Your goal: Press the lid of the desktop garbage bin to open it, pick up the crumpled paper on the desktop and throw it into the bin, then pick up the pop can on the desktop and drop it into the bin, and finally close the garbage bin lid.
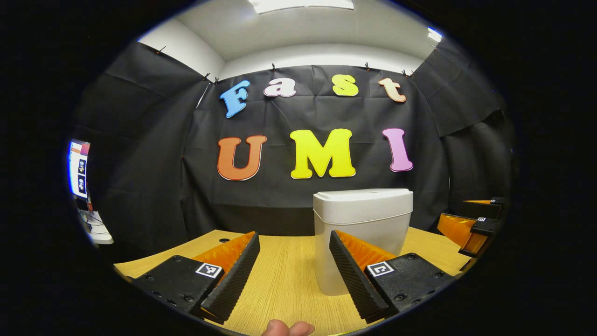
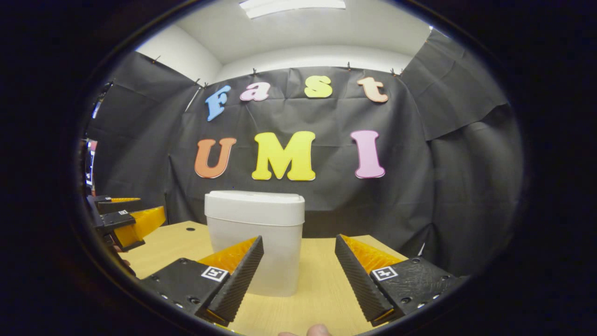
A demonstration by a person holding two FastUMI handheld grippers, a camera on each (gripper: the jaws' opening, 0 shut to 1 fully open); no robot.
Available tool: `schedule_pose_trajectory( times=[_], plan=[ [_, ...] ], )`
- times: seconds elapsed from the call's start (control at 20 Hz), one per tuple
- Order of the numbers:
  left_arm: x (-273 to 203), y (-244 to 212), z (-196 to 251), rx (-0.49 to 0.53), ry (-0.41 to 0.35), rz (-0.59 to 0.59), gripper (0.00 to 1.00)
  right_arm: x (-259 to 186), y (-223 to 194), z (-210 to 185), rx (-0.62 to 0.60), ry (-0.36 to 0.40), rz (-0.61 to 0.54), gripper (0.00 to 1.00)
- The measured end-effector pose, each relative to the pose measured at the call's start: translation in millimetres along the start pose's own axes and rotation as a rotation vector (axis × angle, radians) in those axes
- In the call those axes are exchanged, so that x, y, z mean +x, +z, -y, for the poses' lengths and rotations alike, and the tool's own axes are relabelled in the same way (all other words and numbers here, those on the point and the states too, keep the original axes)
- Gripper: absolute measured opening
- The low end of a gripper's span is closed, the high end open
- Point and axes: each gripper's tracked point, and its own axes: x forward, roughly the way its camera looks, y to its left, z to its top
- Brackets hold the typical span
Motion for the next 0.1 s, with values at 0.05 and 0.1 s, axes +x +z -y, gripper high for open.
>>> schedule_pose_trajectory(
  times=[0.05, 0.1],
  plan=[
    [0.4, -1.2, 0.8, 0.000, 0.000, -0.001, 0.96, -0.1, -0.1, -0.3, -0.001, 0.001, 0.000, 0.96],
    [-0.1, -1.6, 0.5, 0.001, 0.000, -0.001, 0.96, -0.7, 0.2, -0.7, -0.003, 0.002, 0.000, 0.95]
  ],
)
